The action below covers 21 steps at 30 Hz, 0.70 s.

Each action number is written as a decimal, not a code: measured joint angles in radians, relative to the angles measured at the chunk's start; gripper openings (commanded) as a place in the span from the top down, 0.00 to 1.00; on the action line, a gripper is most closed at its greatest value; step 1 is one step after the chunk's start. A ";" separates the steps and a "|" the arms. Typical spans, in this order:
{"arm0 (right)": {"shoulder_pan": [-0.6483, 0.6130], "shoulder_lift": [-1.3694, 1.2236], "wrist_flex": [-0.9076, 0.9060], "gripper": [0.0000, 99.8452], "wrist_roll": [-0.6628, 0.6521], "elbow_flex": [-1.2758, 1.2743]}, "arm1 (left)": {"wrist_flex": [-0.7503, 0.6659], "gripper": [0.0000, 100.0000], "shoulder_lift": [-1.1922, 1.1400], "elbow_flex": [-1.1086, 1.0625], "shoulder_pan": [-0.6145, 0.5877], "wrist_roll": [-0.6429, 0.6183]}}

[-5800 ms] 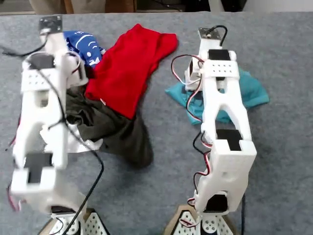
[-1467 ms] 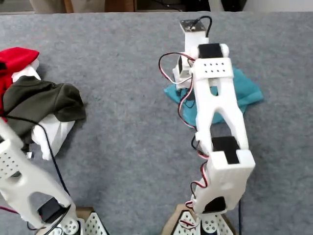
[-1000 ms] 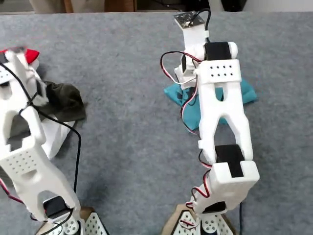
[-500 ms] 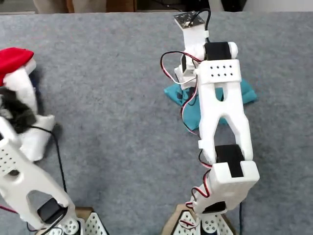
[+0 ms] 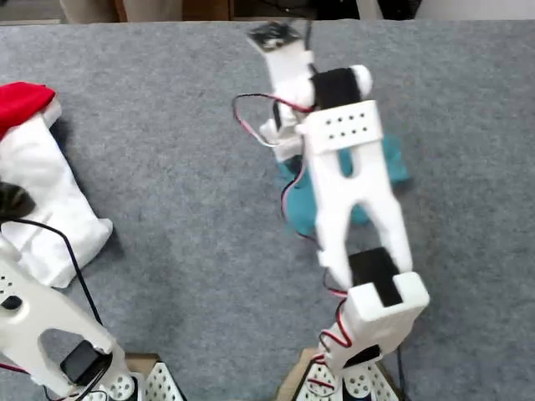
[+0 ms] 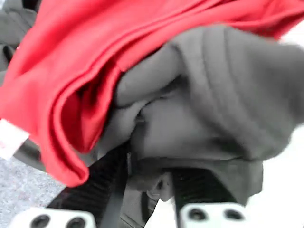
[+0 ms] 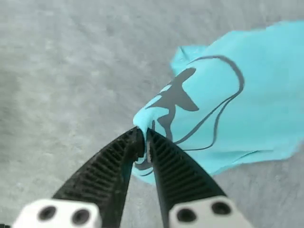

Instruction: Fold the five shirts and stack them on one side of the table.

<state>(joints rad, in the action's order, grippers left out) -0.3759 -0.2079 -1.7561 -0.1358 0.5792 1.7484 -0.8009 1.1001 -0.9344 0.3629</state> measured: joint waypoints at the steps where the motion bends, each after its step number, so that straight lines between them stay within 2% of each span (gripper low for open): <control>1: -0.029 0.000 -0.006 1.00 0.000 0.041 | 0.000 0.58 0.006 0.000 0.002 -0.002; 5: -0.138 0.002 -0.009 1.00 0.000 0.172 | 0.000 0.56 0.064 -0.008 0.009 -0.083; 13: -0.304 0.002 -0.012 1.00 0.000 0.374 | 0.000 0.57 0.298 -0.210 0.152 -0.092; 18: -0.299 0.006 -0.012 1.00 0.000 0.470 | 0.000 0.57 0.466 -0.442 0.272 -0.092; 21: -0.230 0.009 -0.012 1.00 0.000 0.431 | -0.005 0.57 0.537 -0.539 0.325 -0.094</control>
<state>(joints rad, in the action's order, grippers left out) -0.6061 -0.1987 -1.7683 -0.1358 1.0104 1.7438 -0.2639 0.5616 -0.6091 0.2693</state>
